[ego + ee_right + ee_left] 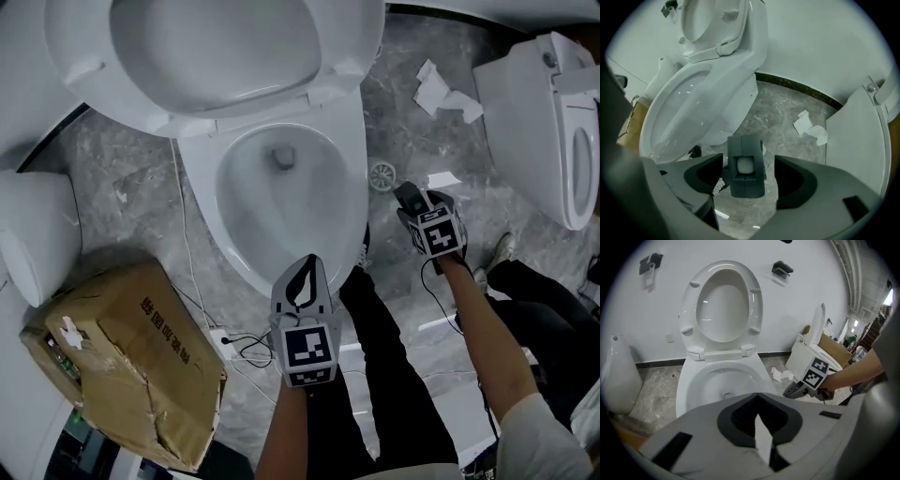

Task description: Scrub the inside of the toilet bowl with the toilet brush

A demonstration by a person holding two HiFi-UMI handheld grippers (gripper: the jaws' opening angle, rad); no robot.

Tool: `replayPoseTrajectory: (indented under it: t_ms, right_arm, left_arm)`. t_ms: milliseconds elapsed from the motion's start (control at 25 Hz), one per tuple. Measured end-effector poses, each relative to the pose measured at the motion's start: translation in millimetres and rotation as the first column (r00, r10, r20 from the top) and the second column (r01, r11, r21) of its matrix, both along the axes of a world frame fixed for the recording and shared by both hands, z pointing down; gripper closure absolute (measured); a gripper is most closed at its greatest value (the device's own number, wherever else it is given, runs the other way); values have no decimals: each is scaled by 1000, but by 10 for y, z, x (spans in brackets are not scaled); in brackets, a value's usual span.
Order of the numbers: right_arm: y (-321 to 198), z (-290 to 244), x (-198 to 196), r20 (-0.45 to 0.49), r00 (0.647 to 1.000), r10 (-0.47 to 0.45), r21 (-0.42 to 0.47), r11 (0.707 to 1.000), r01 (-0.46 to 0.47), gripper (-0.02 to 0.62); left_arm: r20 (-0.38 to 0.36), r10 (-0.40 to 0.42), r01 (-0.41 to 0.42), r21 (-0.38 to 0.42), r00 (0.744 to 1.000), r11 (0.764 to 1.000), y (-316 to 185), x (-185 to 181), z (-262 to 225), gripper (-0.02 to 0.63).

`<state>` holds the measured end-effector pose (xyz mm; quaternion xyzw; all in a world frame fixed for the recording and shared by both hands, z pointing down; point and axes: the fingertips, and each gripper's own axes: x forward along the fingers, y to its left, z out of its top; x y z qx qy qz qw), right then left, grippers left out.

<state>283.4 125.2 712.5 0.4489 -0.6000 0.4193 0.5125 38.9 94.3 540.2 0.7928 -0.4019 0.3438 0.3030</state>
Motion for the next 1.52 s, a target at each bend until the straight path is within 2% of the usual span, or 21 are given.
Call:
replayPoseTrajectory:
  t_ms: [160,320,360,480,560,720,1000,1320,1520]
  right_arm:
    - [-28,178,-44,-23,999,30,-3,1000,-30,232]
    - [-57,303,-26,-85,996,32,-10,999,-33,372]
    - [-50,324,-17,-110,994,21,-10,1000,-23,381]
    - [-5,398,5,-171,985,-23,-23,1000,19,391]
    - [42,435,38,-194,981,-14,-38,999,6,390]
    - [39,452,80,-194,981,15,-39,999,-23,387]
    - [11,495,0,-166,986,-31,-40,999,25,391]
    - [98,476,-64,-203,979,-5,15,1000,8,410]
    - [145,452,-52,-216,976,-20,10,1000,23,408]
  left_arm:
    - [-21,-33,33,-28,999,999,14,-80,97,588]
    - [-29,-22,21,-38,999,999,16,-59,184,588]
    - [-39,-28,26,-48,999,999,20,-53,197,588]
    - [-62,-46,42,-61,997,997,-26,-71,210,588]
    - [-68,-46,43,-52,997,998,-69,-104,208,588]
    - [-76,-48,46,-32,996,998,-135,-160,240,588]
    - [-79,-91,87,-52,993,995,-106,-350,310,588]
    - [-56,-46,43,-42,997,998,-33,-468,303,588]
    - [-47,-36,35,-38,998,999,-52,-524,275,588]
